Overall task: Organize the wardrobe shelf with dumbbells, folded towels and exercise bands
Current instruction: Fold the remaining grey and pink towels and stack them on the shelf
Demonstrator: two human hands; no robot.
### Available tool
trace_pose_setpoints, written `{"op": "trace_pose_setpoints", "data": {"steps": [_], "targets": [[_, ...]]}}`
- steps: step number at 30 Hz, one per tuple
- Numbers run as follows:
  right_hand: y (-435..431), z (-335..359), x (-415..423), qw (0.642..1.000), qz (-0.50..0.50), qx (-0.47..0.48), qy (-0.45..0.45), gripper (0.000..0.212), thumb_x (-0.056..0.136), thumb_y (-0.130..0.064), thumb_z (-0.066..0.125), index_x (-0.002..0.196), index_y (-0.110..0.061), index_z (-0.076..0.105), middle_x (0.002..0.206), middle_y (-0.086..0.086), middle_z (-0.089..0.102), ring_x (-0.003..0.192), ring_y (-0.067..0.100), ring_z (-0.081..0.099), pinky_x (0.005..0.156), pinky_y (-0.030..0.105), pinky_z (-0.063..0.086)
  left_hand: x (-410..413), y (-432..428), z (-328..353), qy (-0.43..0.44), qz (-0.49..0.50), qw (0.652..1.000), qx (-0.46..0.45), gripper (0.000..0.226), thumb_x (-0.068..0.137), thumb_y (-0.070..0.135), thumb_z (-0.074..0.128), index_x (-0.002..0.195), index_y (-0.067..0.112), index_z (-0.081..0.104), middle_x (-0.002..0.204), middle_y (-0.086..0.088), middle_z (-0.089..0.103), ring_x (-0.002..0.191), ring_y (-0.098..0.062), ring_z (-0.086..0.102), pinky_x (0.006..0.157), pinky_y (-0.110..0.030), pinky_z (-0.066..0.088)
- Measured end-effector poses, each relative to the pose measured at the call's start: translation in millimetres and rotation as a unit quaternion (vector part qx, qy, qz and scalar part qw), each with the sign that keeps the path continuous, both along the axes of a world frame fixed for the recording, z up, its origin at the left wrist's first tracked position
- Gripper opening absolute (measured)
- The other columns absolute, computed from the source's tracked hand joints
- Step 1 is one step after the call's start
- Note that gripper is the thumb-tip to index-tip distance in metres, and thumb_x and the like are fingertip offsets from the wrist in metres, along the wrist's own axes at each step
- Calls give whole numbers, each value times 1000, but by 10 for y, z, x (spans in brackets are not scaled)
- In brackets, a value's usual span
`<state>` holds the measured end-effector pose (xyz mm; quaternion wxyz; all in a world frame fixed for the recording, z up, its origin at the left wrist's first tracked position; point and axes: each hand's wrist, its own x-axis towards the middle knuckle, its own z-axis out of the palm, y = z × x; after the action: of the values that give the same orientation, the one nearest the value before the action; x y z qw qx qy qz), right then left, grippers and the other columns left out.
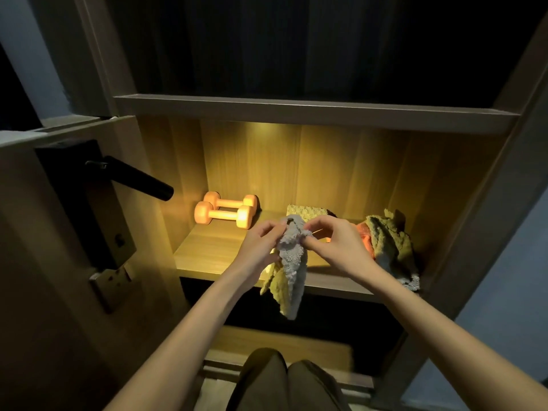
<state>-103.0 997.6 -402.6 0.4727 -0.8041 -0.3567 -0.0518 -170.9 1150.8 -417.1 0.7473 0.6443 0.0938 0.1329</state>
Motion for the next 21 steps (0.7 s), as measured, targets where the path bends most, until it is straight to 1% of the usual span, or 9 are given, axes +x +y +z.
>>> {"op": "trace_pose_setpoints", "data": {"steps": [2,5,7,9,11,14,17,19,21], "targets": [[-14,57,64,1000,-8,6,-7,7,86,-15,68,91,-20,69,84,-10,69,74,0,65,68,16,52,25,61,-50,-16,16,998,58,22,92,25,61,110,16,53,104,-9,66,85,-9,66,67,-22,53],[-62,203,160,1000,1,-4,-27,8,89,-13,64,93,-19,68,89,-10,68,80,2,65,72,17,53,84,171,-185,-35,39,970,236,56,84,25,71,130,30,39,97,-6,63,89,-13,62,78,-20,49],[-88,293,205,1000,18,-6,-18,10,90,-13,62,98,-16,67,94,-6,68,84,5,65,75,21,55,150,176,-273,-18,24,946,321,60,80,29,73,132,35,42,96,0,59,90,-13,56,76,-20,44],[-115,356,248,1000,21,8,-12,9,91,-12,60,98,-14,66,94,-5,67,82,2,65,70,17,54,223,130,-365,11,25,925,379,45,78,35,72,118,36,54,98,8,57,90,-8,53,71,-19,40],[-159,404,298,999,12,32,-7,8,92,-12,60,97,-14,66,91,-7,66,78,-2,64,63,11,51,297,96,-464,25,58,924,377,21,80,29,68,98,34,57,90,11,60,83,-6,55,62,-19,39],[-269,432,409,999,-25,47,-10,8,93,-13,59,97,-14,66,91,-5,67,79,1,65,63,13,52,395,135,-559,55,95,925,363,10,84,17,61,86,26,57,72,9,57,64,-5,52,50,-15,35],[-422,361,549,996,-80,29,-28,10,94,-13,56,97,-14,66,91,-3,65,77,2,63,59,10,50,456,255,-610,82,114,926,351,7,85,13,61,90,17,61,77,5,61,68,-9,55,58,-22,40],[-537,275,656,992,-124,7,-35,12,95,-14,54,99,-13,66,94,-1,64,79,4,60,57,10,47,473,357,-638,76,108,940,316,1,85,14,64,86,14,63,80,2,64,74,-10,57,63,-22,42],[-639,188,756,987,-159,-8,-29,14,96,-14,54,102,-10,66,99,1,64,86,8,57,64,12,42,461,445,-629,71,89,959,259,5,86,18,67,83,16,65,80,0,67,73,-11,58,65,-21,44]]}}
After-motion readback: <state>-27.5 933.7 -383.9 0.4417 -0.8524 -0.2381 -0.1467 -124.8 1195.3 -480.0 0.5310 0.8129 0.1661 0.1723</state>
